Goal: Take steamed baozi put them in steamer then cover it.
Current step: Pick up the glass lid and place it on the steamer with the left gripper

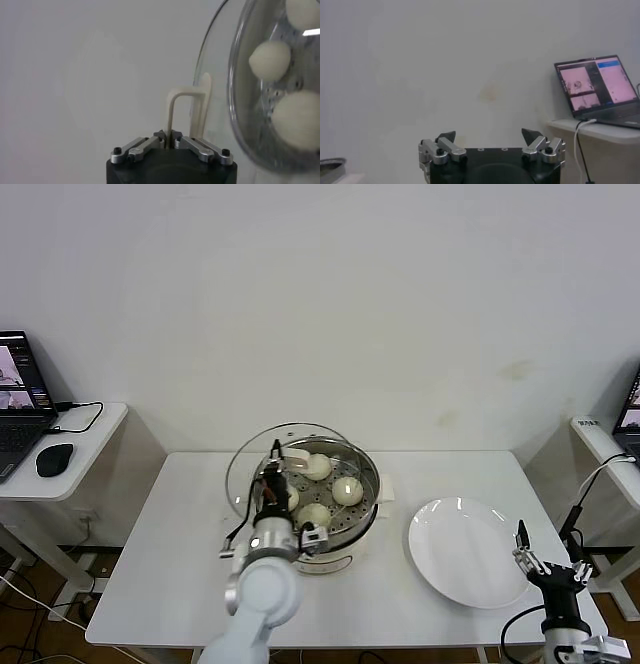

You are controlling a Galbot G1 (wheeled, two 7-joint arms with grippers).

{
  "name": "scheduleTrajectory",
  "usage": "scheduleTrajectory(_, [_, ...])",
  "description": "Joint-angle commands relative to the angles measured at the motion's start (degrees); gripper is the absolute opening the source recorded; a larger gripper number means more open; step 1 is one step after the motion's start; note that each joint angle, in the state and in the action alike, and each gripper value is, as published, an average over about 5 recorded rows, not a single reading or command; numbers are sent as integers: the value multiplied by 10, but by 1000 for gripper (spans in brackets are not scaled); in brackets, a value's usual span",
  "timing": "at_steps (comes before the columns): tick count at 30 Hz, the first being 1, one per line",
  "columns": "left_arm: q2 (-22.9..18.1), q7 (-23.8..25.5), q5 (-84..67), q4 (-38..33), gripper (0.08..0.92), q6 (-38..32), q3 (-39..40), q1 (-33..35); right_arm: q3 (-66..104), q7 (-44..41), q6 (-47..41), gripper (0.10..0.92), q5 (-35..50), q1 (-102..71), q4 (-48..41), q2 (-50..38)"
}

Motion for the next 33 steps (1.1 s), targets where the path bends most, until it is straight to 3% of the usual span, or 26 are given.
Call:
scheduleTrajectory(1, [-34,-7,1,100,144,7,48,-79,3,0,-2,823,-4,5,-3,7])
scheduleTrajectory(13, [-56,1,41,122,144,26,40,-72,1,-1,-2,823,-4,12,-11,7])
scheduleTrajectory(33, [-57,15,67,124,144,28,42,-49,-1,-1,0,823,-5,15,-18,6])
